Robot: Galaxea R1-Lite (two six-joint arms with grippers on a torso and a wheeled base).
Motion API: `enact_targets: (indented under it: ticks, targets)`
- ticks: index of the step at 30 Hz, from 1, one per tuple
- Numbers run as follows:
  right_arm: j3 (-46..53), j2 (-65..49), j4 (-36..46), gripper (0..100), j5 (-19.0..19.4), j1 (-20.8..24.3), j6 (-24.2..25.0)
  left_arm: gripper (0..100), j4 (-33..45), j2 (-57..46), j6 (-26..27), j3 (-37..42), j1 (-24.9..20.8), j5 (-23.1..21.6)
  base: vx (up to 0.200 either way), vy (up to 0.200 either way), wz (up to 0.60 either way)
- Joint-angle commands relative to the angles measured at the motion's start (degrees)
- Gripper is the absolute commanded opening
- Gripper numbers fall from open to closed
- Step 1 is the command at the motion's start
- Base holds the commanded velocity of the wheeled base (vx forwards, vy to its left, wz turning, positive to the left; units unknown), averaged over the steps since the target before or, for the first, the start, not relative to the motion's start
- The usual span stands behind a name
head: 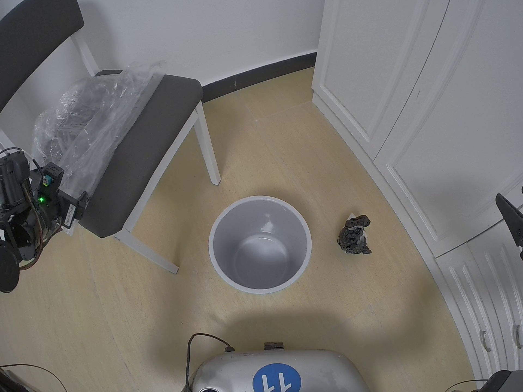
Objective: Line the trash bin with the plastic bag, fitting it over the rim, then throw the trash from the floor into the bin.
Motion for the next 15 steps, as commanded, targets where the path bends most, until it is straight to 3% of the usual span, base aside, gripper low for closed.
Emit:
enact_targets:
  ticks: [1,15]
  targets:
    - [-0.09,-0.29,-0.04,100,0.0,0.02,-0.02,100,-1.19,2.18,-0.05,-0.33,-1.42,0.04,0.0,0.0,0.0]
    - [-0.27,-0.29,0.05,100,0.0,-0.07,0.07,100,-1.45,5.08,-0.49,-8.33,-6.69,1.0,0.0,0.0,0.0]
